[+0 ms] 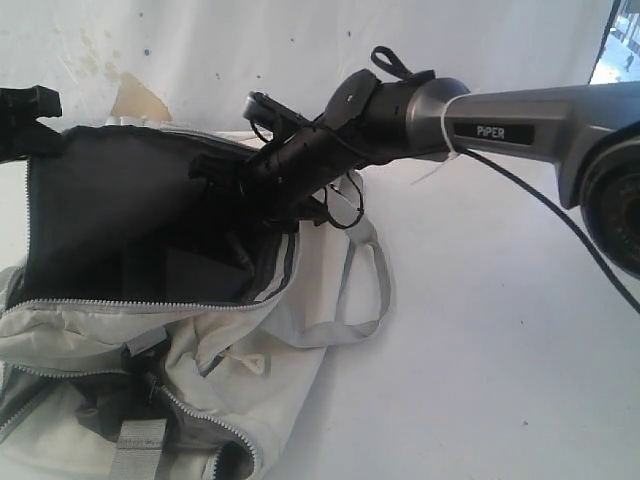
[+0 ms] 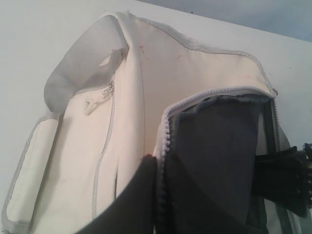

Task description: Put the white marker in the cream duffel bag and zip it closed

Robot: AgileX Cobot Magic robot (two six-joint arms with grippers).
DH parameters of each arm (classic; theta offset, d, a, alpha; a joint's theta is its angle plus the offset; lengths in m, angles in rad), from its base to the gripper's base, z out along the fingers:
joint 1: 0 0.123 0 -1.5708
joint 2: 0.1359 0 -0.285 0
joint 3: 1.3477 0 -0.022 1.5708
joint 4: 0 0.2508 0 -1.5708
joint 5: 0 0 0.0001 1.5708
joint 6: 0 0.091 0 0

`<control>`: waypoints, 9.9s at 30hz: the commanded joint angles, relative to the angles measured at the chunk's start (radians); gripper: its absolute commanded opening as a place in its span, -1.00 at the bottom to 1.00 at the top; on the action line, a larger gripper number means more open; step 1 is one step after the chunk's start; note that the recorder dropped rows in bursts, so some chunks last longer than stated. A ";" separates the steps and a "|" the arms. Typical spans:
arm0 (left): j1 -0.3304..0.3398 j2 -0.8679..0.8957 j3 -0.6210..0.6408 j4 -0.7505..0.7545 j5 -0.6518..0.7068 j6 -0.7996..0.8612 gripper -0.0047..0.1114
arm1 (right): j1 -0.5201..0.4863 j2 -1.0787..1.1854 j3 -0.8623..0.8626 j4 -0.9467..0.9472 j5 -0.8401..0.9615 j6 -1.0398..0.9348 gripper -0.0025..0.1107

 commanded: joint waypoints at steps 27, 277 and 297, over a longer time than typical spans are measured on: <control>0.001 -0.009 -0.006 0.011 0.038 0.061 -0.91 | -0.201 -0.172 0.000 -0.597 0.464 0.070 -0.96; -0.328 0.969 -1.043 -0.138 0.021 0.259 -0.92 | -0.238 -0.080 0.002 -0.199 0.192 -0.786 -0.96; -0.290 0.968 -1.043 -0.124 0.089 0.242 -0.92 | -0.234 0.022 0.002 -0.089 0.029 -0.882 -0.08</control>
